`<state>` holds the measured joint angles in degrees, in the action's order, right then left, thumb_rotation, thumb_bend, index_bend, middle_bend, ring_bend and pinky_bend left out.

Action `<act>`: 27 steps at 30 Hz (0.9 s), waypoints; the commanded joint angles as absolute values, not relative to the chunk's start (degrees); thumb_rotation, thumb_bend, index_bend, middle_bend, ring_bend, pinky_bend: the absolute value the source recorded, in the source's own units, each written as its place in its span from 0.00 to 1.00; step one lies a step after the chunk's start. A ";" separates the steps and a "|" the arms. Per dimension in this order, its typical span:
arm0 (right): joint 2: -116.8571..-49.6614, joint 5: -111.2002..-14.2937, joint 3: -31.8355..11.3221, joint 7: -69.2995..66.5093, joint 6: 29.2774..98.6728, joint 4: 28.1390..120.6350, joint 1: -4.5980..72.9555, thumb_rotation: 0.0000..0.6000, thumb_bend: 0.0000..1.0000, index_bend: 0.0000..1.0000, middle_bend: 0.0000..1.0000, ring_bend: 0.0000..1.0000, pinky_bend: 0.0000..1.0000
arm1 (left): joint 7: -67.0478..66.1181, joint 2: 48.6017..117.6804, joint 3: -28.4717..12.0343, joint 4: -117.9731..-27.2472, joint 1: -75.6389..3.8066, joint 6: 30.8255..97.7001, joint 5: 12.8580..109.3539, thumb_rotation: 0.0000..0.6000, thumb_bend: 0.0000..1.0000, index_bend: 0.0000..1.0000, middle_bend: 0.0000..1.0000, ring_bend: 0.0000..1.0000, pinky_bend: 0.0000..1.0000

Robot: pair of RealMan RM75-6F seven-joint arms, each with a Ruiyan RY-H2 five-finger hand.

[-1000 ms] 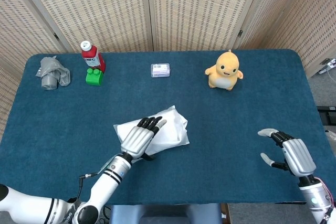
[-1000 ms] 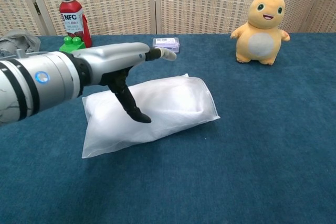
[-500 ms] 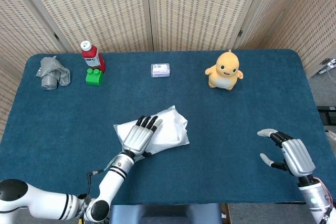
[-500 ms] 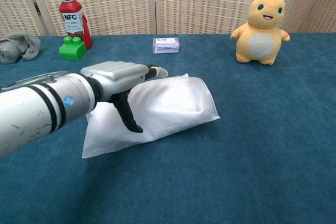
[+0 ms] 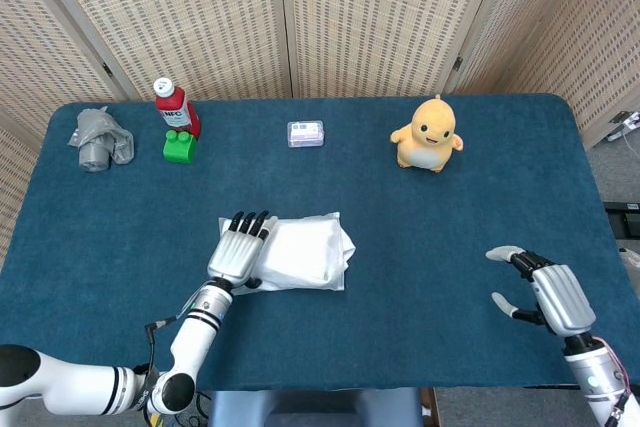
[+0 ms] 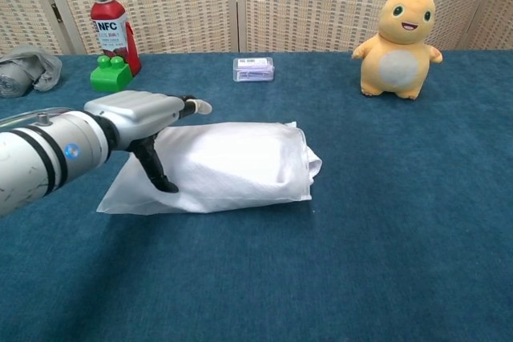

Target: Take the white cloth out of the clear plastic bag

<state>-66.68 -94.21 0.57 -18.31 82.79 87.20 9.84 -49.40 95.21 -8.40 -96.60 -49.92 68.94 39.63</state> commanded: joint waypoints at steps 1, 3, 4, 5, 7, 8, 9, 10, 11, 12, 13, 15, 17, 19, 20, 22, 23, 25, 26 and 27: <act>-66.73 -94.21 0.57 -18.27 82.73 87.21 9.88 1.00 0.24 0.32 0.31 0.33 0.50 | -48.95 94.83 -8.40 -96.90 -49.66 68.82 39.61 1.00 0.00 0.00 0.00 0.00 0.00; -66.76 -94.20 0.56 -18.10 82.60 87.30 9.97 1.00 0.24 0.32 0.31 0.33 0.50 | -48.50 94.48 -8.40 -97.50 -49.52 68.63 39.89 1.00 0.00 0.00 0.00 0.00 0.00; -66.70 -94.30 0.52 -17.89 82.54 87.51 10.09 1.00 0.24 0.32 0.31 0.33 0.50 | -47.85 94.13 -8.72 -98.43 -49.51 68.10 39.85 1.00 0.00 0.00 0.00 0.00 0.00; -66.58 -94.49 0.51 -17.65 82.56 87.80 10.18 1.00 0.24 0.32 0.31 0.33 0.50 | -47.47 93.83 -9.31 -99.12 -49.68 67.62 39.35 1.00 0.00 0.00 0.00 0.00 0.00; -66.35 -94.63 0.50 -17.21 82.53 88.34 10.27 1.00 0.25 0.32 0.31 0.33 0.50 | -48.31 93.56 -10.13 -99.49 -50.37 67.31 37.69 1.00 0.00 0.00 0.00 0.00 0.00; -66.25 -94.66 0.51 -17.04 82.52 88.54 10.29 1.00 0.25 0.32 0.31 0.33 0.50 | -49.10 93.52 -10.49 -99.57 -50.80 67.19 36.36 1.00 0.00 0.00 0.00 0.00 0.00; -66.14 -94.65 0.52 -16.85 82.47 88.78 10.31 1.00 0.25 0.32 0.31 0.33 0.50 | -50.23 93.54 -11.12 -99.69 -51.47 67.01 34.08 1.00 0.00 0.00 0.00 0.00 0.00; -66.08 -94.64 0.53 -16.76 82.45 88.89 10.31 1.00 0.24 0.32 0.31 0.33 0.50 | -50.77 93.57 -11.46 -99.71 -51.83 66.87 32.84 1.00 0.00 0.00 0.00 0.00 0.00; -65.97 -94.58 0.53 -16.65 82.41 89.08 10.31 1.00 0.24 0.32 0.31 0.33 0.50 | -51.88 93.63 -12.12 -99.69 -52.62 66.59 30.25 1.00 0.00 0.00 0.00 0.00 0.00; -65.92 -94.53 0.54 -16.60 82.39 89.17 10.31 1.00 0.24 0.32 0.31 0.33 0.50 | -52.71 93.69 -12.56 -99.60 -53.23 66.43 28.44 1.00 0.00 0.00 0.00 0.00 0.00; -65.87 -94.46 0.55 -16.60 82.33 89.23 10.30 1.00 0.24 0.32 0.32 0.33 0.50 | -53.65 93.81 -13.04 -99.38 -54.03 66.22 26.46 1.00 0.00 0.00 0.00 0.00 0.00; -65.83 -94.34 0.58 -16.62 82.22 89.21 10.29 1.00 0.24 0.32 0.32 0.33 0.50 | -54.78 93.99 -13.51 -99.01 -55.12 65.89 24.13 1.00 0.00 0.00 0.00 0.00 0.00; -65.82 -94.18 0.57 -16.74 82.10 89.12 10.31 1.00 0.24 0.32 0.32 0.33 0.50 | -55.53 94.24 -13.87 -98.57 -56.18 65.48 22.27 1.00 0.00 0.00 0.00 0.00 0.00; -65.84 -94.12 0.58 -16.92 82.06 88.97 10.32 1.00 0.24 0.32 0.32 0.33 0.50 | -56.31 94.51 -13.97 -98.05 -57.20 65.17 20.84 1.00 0.00 0.00 0.00 0.00 0.00; -65.86 -94.12 0.57 -16.99 82.04 88.91 10.34 1.00 0.24 0.32 0.32 0.33 0.50 | -56.66 94.64 -13.98 -97.73 -57.64 65.05 20.31 1.00 0.00 0.00 0.00 0.00 0.00; -65.90 -94.13 0.60 -17.10 81.94 88.79 10.38 1.00 0.24 0.32 0.32 0.33 0.50 | -57.23 94.90 -14.10 -97.12 -58.49 64.74 19.02 1.00 0.00 0.00 0.00 0.00 0.00; -65.95 -94.15 0.63 -17.15 81.88 88.71 10.41 1.00 0.24 0.32 0.32 0.33 0.50 | -57.62 95.01 -14.21 -96.72 -59.05 64.43 18.03 1.00 0.00 0.00 0.00 0.00 0.00; -66.00 -94.14 0.67 -17.26 81.85 88.61 10.41 1.00 0.24 0.32 0.32 0.33 0.50 | -58.36 95.10 -14.29 -96.10 -59.94 64.04 16.55 1.00 0.00 0.00 0.00 0.00 0.00; -66.02 -94.08 0.67 -17.35 81.83 88.52 10.40 1.00 0.24 0.32 0.32 0.33 0.50 | -58.90 95.16 -14.26 -95.70 -60.53 63.93 15.73 1.00 0.00 0.00 0.00 0.00 0.00; -66.05 -94.03 0.67 -17.43 81.79 88.44 10.40 1.00 0.24 0.32 0.32 0.33 0.50 | -59.28 95.25 -14.20 -95.41 -60.94 63.94 15.32 1.00 0.00 0.00 0.00 0.00 0.01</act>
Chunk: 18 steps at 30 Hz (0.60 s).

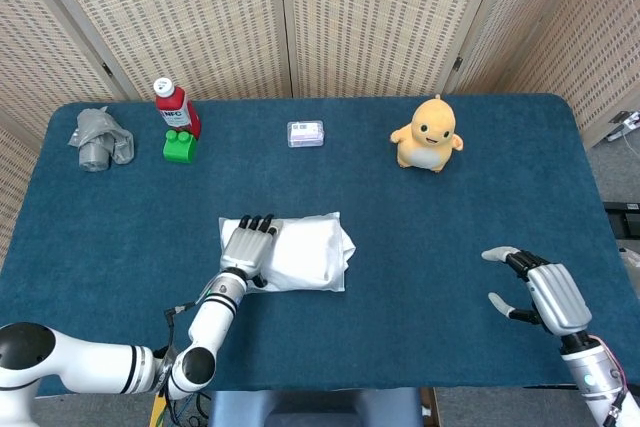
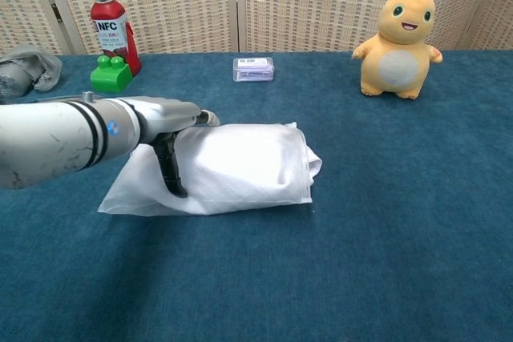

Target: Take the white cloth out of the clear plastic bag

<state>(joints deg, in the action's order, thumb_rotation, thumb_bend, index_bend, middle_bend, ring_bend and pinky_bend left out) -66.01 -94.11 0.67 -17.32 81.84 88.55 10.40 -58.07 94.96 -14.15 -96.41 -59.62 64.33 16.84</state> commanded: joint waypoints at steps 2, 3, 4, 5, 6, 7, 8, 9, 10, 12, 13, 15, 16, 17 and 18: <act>-66.12 -93.94 0.67 -17.59 81.73 88.24 10.40 1.00 0.24 0.32 0.32 0.33 0.50 | -60.00 95.71 -13.74 -94.54 -61.76 64.56 15.63 1.00 0.00 0.00 0.00 0.00 0.02; -66.16 -93.94 0.69 -17.64 81.71 88.17 10.41 1.00 0.24 0.32 0.32 0.33 0.50 | -60.21 95.96 -13.52 -94.23 -62.03 64.83 15.80 1.00 0.00 0.00 0.00 0.00 0.03; -66.21 -93.99 0.72 -17.68 81.70 88.11 10.42 1.00 0.24 0.32 0.32 0.33 0.50 | -60.42 96.31 -13.22 -93.81 -62.34 65.23 16.20 1.00 0.00 0.00 0.00 0.00 0.04; -66.24 -94.03 0.73 -17.70 81.70 88.08 10.44 1.00 0.24 0.32 0.32 0.33 0.50 | -60.51 96.56 -13.00 -93.50 -62.53 65.44 16.57 1.00 0.00 0.00 0.00 0.01 0.05; -66.26 -94.06 0.75 -17.71 81.69 88.07 10.45 1.00 0.24 0.32 0.32 0.33 0.50 | -60.54 96.79 -12.79 -93.23 -62.68 65.56 16.94 1.00 0.00 0.00 0.01 0.03 0.05; -66.26 -94.08 0.77 -17.68 81.66 88.06 10.47 1.00 0.24 0.32 0.32 0.33 0.50 | -60.45 97.08 -12.52 -92.87 -62.80 65.72 17.52 1.00 0.00 0.00 0.04 0.06 0.06; -66.27 -94.08 0.77 -17.64 81.66 88.09 10.47 1.00 0.24 0.32 0.32 0.33 0.50 | -60.35 97.28 -12.31 -92.63 -62.85 65.77 17.89 1.00 0.00 0.00 0.09 0.10 0.08; -66.26 -94.09 0.75 -17.62 81.67 88.14 10.48 1.00 0.24 0.32 0.32 0.33 0.50 | -60.26 97.42 -12.10 -92.43 -62.89 65.78 18.24 1.00 0.00 0.01 0.13 0.13 0.09; -66.24 -94.09 0.74 -17.60 81.67 88.20 10.50 1.00 0.24 0.32 0.32 0.33 0.50 | -60.05 97.65 -11.86 -92.09 -62.90 65.87 18.78 1.00 0.00 0.03 0.19 0.17 0.10; -66.23 -94.10 0.72 -17.52 81.65 88.27 10.54 1.00 0.24 0.32 0.32 0.33 0.50 | -59.67 98.12 -11.43 -91.45 -62.84 66.23 19.86 1.00 0.00 0.11 0.28 0.24 0.13; -66.24 -94.10 0.72 -17.48 81.59 88.32 10.58 1.00 0.24 0.32 0.32 0.33 0.50 | -59.25 98.47 -11.18 -91.00 -62.70 66.47 20.64 1.00 0.00 0.16 0.33 0.27 0.14; -66.28 -94.11 0.73 -17.36 81.45 88.38 10.66 1.00 0.24 0.32 0.32 0.33 0.50 | -58.59 98.99 -10.71 -90.36 -62.43 66.79 21.98 1.00 0.00 0.25 0.41 0.34 0.17; -66.31 -94.13 0.74 -17.31 81.37 88.44 10.72 1.00 0.24 0.32 0.32 0.33 0.50 | -58.23 99.28 -10.39 -89.98 -62.24 66.93 22.77 1.00 0.00 0.28 0.45 0.36 0.19; -66.33 -94.14 0.74 -17.27 81.31 88.48 10.76 1.00 0.24 0.32 0.32 0.33 0.50 | -57.98 99.49 -10.18 -89.71 -62.11 67.00 23.31 1.00 0.00 0.31 0.48 0.39 0.21; -66.36 -94.15 0.73 -17.22 81.25 88.52 10.81 1.00 0.24 0.32 0.32 0.33 0.50 | -57.74 99.67 -9.99 -89.43 -61.98 67.07 23.86 1.00 0.00 0.33 0.50 0.40 0.22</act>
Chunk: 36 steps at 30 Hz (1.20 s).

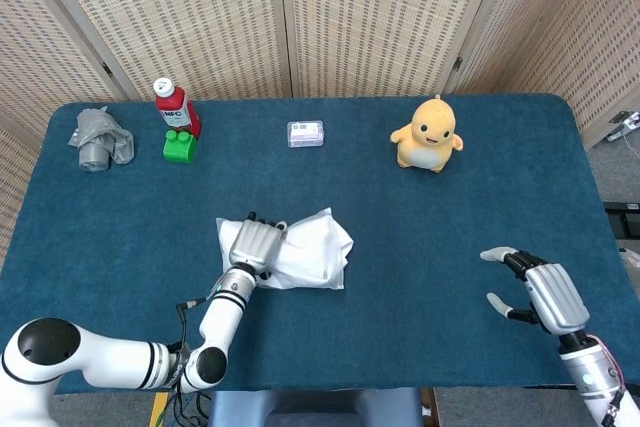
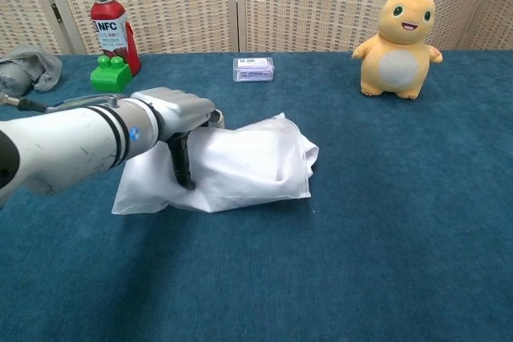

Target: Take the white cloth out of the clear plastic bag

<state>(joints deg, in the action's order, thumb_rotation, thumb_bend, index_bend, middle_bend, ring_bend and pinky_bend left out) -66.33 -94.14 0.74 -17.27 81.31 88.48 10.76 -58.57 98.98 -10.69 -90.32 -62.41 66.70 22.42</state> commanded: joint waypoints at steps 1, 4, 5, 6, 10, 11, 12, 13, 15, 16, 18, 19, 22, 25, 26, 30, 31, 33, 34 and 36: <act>-66.39 -94.14 0.72 -17.16 81.18 88.56 10.86 1.00 0.24 0.32 0.32 0.33 0.50 | -57.40 99.91 -9.73 -89.11 -61.78 67.13 24.59 1.00 0.01 0.35 0.52 0.42 0.23; -66.39 -94.11 0.71 -16.99 80.93 88.71 11.02 1.00 0.24 0.32 0.32 0.33 0.50 | -56.69 100.46 -8.95 -88.29 -61.34 67.53 27.13 1.00 0.07 0.40 0.57 0.45 0.26; -66.38 -94.11 0.72 -16.92 80.88 88.76 11.04 1.00 0.24 0.32 0.32 0.33 0.50 | -56.36 100.58 -8.75 -88.17 -61.15 67.66 27.95 1.00 0.10 0.42 0.59 0.46 0.27; -66.39 -94.10 0.73 -16.87 80.84 88.81 11.07 1.00 0.24 0.32 0.32 0.33 0.50 | -55.91 100.67 -8.64 -88.08 -60.92 67.82 28.79 1.00 0.12 0.43 0.60 0.47 0.28; -66.39 -94.03 0.67 -16.80 80.80 88.95 11.14 1.00 0.24 0.32 0.32 0.33 0.50 | -52.85 100.97 -8.34 -87.69 -59.50 69.05 33.57 1.00 0.18 0.49 0.66 0.52 0.33; -66.38 -94.03 0.66 -16.77 80.81 88.98 11.15 1.00 0.24 0.32 0.32 0.33 0.50 | -52.15 101.01 -8.21 -87.57 -59.16 69.35 34.80 1.00 0.20 0.51 0.68 0.54 0.35; -66.39 -94.03 0.63 -16.74 80.80 89.00 11.18 1.00 0.24 0.32 0.32 0.33 0.50 | -51.20 101.09 -7.95 -87.31 -58.71 69.84 36.66 1.00 0.22 0.53 0.70 0.56 0.37; -66.40 -94.04 0.62 -16.72 80.81 89.04 11.20 1.00 0.24 0.32 0.32 0.33 0.50 | -50.45 101.22 -7.73 -87.01 -58.35 70.24 38.13 1.00 0.23 0.55 0.72 0.57 0.38; -66.40 -94.08 0.59 -16.68 80.82 89.12 11.26 1.00 0.24 0.32 0.32 0.33 0.50 | -48.72 101.54 -7.25 -86.32 -57.51 70.87 41.21 1.00 0.25 0.58 0.76 0.60 0.42; -66.41 -94.10 0.57 -16.67 80.83 89.15 11.29 1.00 0.24 0.32 0.32 0.33 0.50 | -48.04 101.67 -7.10 -86.02 -57.18 71.05 42.34 1.00 0.26 0.60 0.77 0.61 0.43; -66.44 -94.13 0.54 -16.67 80.84 89.20 11.34 1.00 0.24 0.32 0.32 0.33 0.50 | -46.93 101.80 -6.94 -85.60 -56.59 71.14 44.09 1.00 0.26 0.61 0.79 0.63 0.45; -66.45 -94.13 0.52 -16.67 80.82 89.21 11.38 1.00 0.24 0.32 0.32 0.33 0.50 | -46.50 101.81 -6.93 -85.50 -56.33 71.16 44.78 1.00 0.26 0.61 0.79 0.63 0.46; -66.42 -94.06 0.40 -16.68 80.78 89.29 11.50 1.00 0.24 0.32 0.32 0.33 0.50 | -45.09 101.61 -7.21 -85.51 -55.43 71.03 46.65 1.00 0.26 0.62 0.79 0.63 0.46; -66.49 -93.94 0.14 -16.79 80.93 89.27 11.60 1.00 0.24 0.32 0.32 0.33 0.50 | -43.52 101.11 -7.71 -86.14 -54.51 71.01 48.09 1.00 0.27 0.62 0.80 0.63 0.46; -66.55 -93.92 0.07 -16.88 81.01 89.22 11.61 1.00 0.24 0.32 0.32 0.33 0.50 | -43.10 100.93 -7.76 -86.37 -54.22 71.06 48.60 1.00 0.27 0.62 0.80 0.63 0.46; -66.93 -93.83 -0.47 -17.24 81.31 88.99 11.88 1.00 0.24 0.32 0.32 0.33 0.50 | -42.15 99.81 -7.66 -87.88 -53.11 71.49 51.05 1.00 0.27 0.62 0.80 0.63 0.46; -67.10 -93.77 -0.72 -17.38 81.37 88.95 12.04 1.00 0.24 0.32 0.32 0.33 0.50 | -42.15 99.35 -7.61 -88.53 -52.85 71.63 51.76 1.00 0.27 0.62 0.80 0.63 0.46; -67.41 -93.69 -1.18 -17.53 81.42 88.95 12.39 1.00 0.24 0.32 0.32 0.33 0.50 | -42.33 98.65 -7.58 -89.62 -52.48 71.90 52.72 1.00 0.27 0.62 0.80 0.63 0.46; -67.65 -93.68 -1.54 -17.61 81.45 88.95 12.67 1.00 0.24 0.32 0.32 0.33 0.50 | -42.52 98.16 -7.58 -90.45 -52.25 72.10 53.32 1.00 0.27 0.62 0.80 0.63 0.46; -68.08 -93.59 -2.15 -17.56 81.39 88.95 13.20 1.00 0.24 0.32 0.31 0.33 0.50 | -43.03 97.61 -7.69 -91.67 -51.88 72.67 53.96 1.00 0.27 0.62 0.80 0.63 0.46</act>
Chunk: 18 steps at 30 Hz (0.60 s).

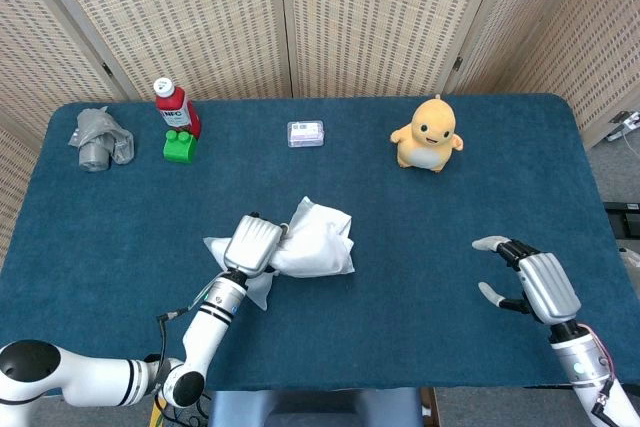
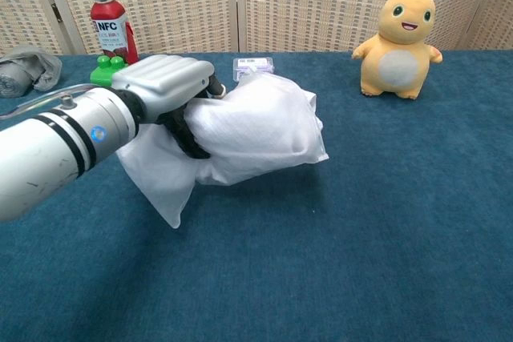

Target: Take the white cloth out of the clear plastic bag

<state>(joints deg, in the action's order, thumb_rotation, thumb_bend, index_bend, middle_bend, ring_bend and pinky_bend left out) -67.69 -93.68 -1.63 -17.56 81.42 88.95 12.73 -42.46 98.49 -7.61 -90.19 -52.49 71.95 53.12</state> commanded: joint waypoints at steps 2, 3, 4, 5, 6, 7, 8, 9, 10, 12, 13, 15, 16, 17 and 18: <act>-68.52 -93.40 -2.93 -17.34 81.04 89.13 14.00 1.00 0.22 0.32 0.29 0.32 0.50 | -43.84 97.08 -7.72 -93.01 -51.53 73.24 54.70 1.00 0.27 0.62 0.80 0.63 0.46; -68.67 -93.32 -3.27 -17.21 80.80 89.30 14.39 1.00 0.21 0.32 0.28 0.31 0.50 | -44.17 96.86 -7.73 -93.50 -51.40 73.41 54.98 1.00 0.27 0.62 0.80 0.63 0.46; -68.81 -93.25 -3.58 -17.04 80.54 89.51 14.79 1.00 0.20 0.32 0.27 0.29 0.49 | -44.54 96.71 -7.81 -93.93 -51.25 73.65 55.13 1.00 0.27 0.62 0.80 0.63 0.46; -68.98 -93.20 -3.99 -16.73 80.18 89.83 15.35 1.00 0.19 0.32 0.26 0.28 0.47 | -44.97 96.62 -7.98 -94.49 -51.06 74.01 55.27 1.00 0.27 0.62 0.80 0.63 0.46; -69.10 -93.18 -4.30 -16.41 79.91 90.08 15.77 1.00 0.17 0.32 0.25 0.26 0.45 | -45.21 96.55 -8.08 -94.88 -50.93 74.17 55.40 1.00 0.27 0.62 0.80 0.63 0.46; -69.24 -93.17 -4.60 -16.02 79.67 90.36 16.19 1.00 0.15 0.32 0.23 0.24 0.42 | -45.43 96.47 -8.17 -95.24 -50.81 74.30 55.53 1.00 0.27 0.62 0.80 0.63 0.46; -69.47 -93.10 -5.03 -15.52 79.33 90.77 16.76 1.00 0.14 0.32 0.22 0.22 0.39 | -45.75 96.33 -8.26 -95.66 -50.70 74.37 55.74 1.00 0.27 0.62 0.80 0.63 0.46; -69.66 -93.00 -5.35 -15.18 79.06 91.10 17.18 1.00 0.13 0.32 0.21 0.20 0.36 | -46.01 96.21 -8.32 -95.97 -50.62 74.44 55.92 1.00 0.27 0.62 0.80 0.63 0.46; -69.87 -92.86 -5.67 -14.82 78.75 91.42 17.60 1.00 0.12 0.32 0.20 0.18 0.34 | -46.25 96.10 -8.39 -96.26 -50.55 74.50 56.07 1.00 0.27 0.62 0.80 0.63 0.46; -70.39 -92.31 -6.46 -14.00 77.46 92.34 18.89 1.00 0.10 0.33 0.18 0.15 0.31 | -46.59 95.88 -8.74 -97.01 -50.34 74.66 56.42 1.00 0.27 0.62 0.80 0.63 0.46; -70.60 -92.06 -6.78 -13.71 76.90 92.69 19.42 1.00 0.10 0.33 0.17 0.13 0.30 | -46.73 95.80 -8.86 -97.23 -50.29 74.67 56.55 1.00 0.27 0.62 0.80 0.63 0.46; -71.08 -91.41 -7.45 -12.94 75.39 93.45 20.72 1.00 0.09 0.34 0.16 0.11 0.28 | -46.93 95.63 -9.12 -97.73 -50.17 74.64 56.83 1.00 0.27 0.62 0.80 0.63 0.46; -71.27 -91.13 -7.72 -12.56 74.70 93.77 21.29 1.00 0.08 0.34 0.15 0.11 0.27 | -47.00 95.58 -9.24 -97.91 -50.14 74.60 56.95 1.00 0.27 0.62 0.80 0.63 0.46; -71.47 -90.83 -7.99 -12.18 74.02 94.10 21.85 1.00 0.08 0.34 0.15 0.11 0.26 | -47.09 95.53 -9.33 -98.08 -50.12 74.55 57.08 1.00 0.27 0.62 0.80 0.63 0.46; -71.68 -90.50 -8.29 -11.78 73.39 94.41 22.41 1.00 0.08 0.34 0.15 0.10 0.26 | -47.13 95.51 -9.45 -98.23 -50.10 74.53 57.22 1.00 0.27 0.62 0.80 0.63 0.46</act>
